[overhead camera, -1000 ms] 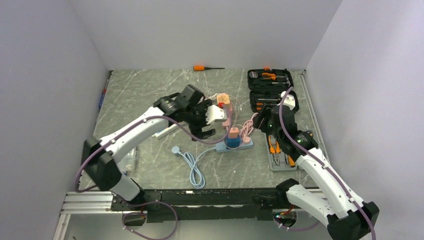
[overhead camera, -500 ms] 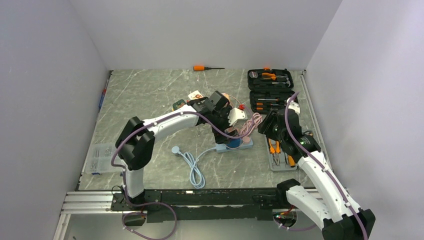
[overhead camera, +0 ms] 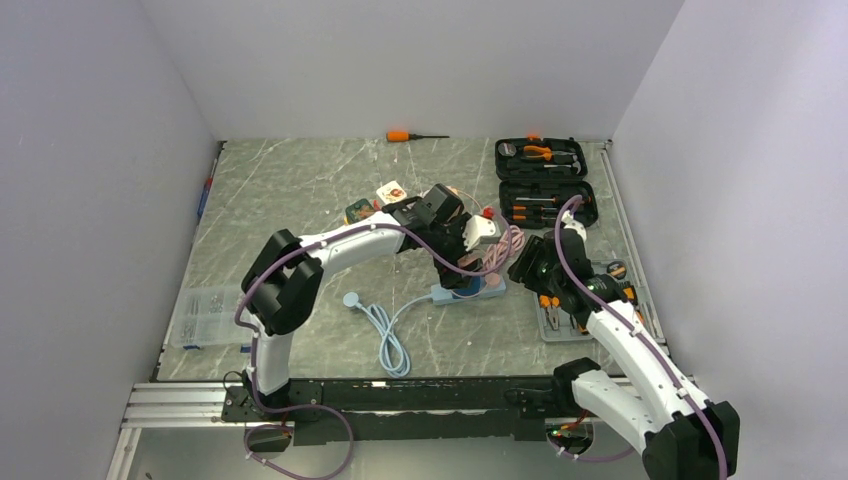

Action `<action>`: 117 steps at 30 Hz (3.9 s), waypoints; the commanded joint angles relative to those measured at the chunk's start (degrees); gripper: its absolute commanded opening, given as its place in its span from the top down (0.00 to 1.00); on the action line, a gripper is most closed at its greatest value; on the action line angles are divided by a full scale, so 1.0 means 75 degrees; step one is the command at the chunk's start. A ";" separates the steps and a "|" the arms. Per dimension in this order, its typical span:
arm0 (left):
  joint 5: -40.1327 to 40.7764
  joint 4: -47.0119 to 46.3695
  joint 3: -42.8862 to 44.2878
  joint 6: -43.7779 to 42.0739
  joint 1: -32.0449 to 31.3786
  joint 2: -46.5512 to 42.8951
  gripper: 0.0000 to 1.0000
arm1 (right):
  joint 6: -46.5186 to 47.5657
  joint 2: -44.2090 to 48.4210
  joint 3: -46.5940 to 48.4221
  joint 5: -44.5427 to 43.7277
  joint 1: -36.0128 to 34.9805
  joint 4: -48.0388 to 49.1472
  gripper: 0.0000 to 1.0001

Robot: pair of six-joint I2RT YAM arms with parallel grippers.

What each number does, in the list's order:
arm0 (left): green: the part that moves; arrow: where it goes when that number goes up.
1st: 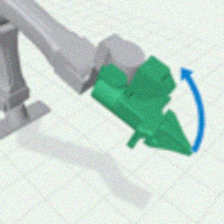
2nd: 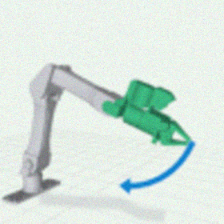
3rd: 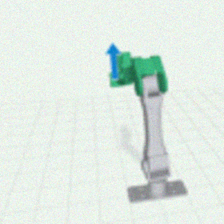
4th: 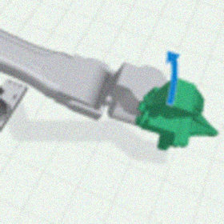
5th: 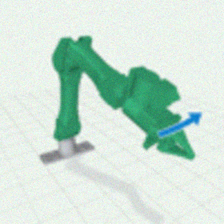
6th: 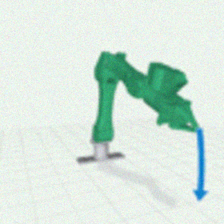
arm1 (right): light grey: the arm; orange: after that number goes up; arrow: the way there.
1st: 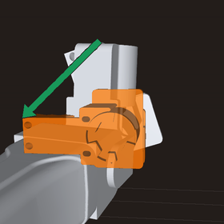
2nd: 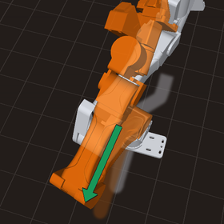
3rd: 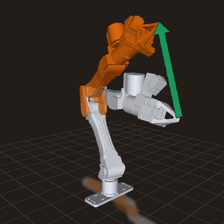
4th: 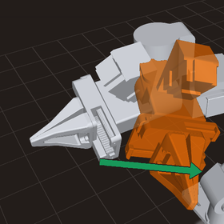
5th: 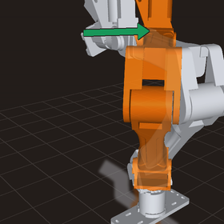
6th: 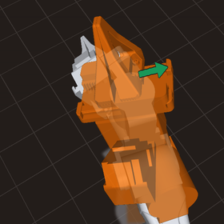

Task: Pull the plug off the socket
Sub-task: Remove the plug from the socket, then place the plug at the center of the board.

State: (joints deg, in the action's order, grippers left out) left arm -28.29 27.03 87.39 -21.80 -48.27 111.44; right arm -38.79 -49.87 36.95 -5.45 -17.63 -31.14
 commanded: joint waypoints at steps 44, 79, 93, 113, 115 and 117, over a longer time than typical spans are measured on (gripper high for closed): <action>-0.2019 -0.1506 0.1460 0.4960 0.0621 0.0621 1.00 | -0.1408 -0.0575 -0.1014 0.0899 0.0219 0.2452 0.28; -0.1368 -0.2390 0.1409 0.6237 0.0733 0.0773 1.00 | -0.2059 -0.1956 -0.0999 0.1165 0.0197 0.4038 0.92; -0.1651 -0.2174 0.1510 0.6088 0.0909 0.0327 1.00 | -0.1689 -0.2006 -0.1167 0.1092 0.0159 0.4258 1.00; -0.2159 -0.1143 0.0495 0.4747 0.2422 -0.1478 1.00 | -0.0962 -0.2006 -0.1705 -0.0325 0.0077 0.3589 1.00; -0.2047 -0.0834 0.0073 0.4214 0.2418 -0.1639 1.00 | -0.0934 -0.1993 -0.1645 -0.0215 0.0071 0.3626 1.00; -0.1827 -0.0431 -0.0302 0.3451 0.2408 -0.1766 1.00 | -0.0827 -0.1881 -0.1584 -0.0082 0.0089 0.3651 1.00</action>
State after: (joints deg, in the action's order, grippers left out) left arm -41.23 18.17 90.43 14.50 -28.67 99.77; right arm -49.89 -64.77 24.97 -3.57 -17.34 -1.67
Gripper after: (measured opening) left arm 0.645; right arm 0.347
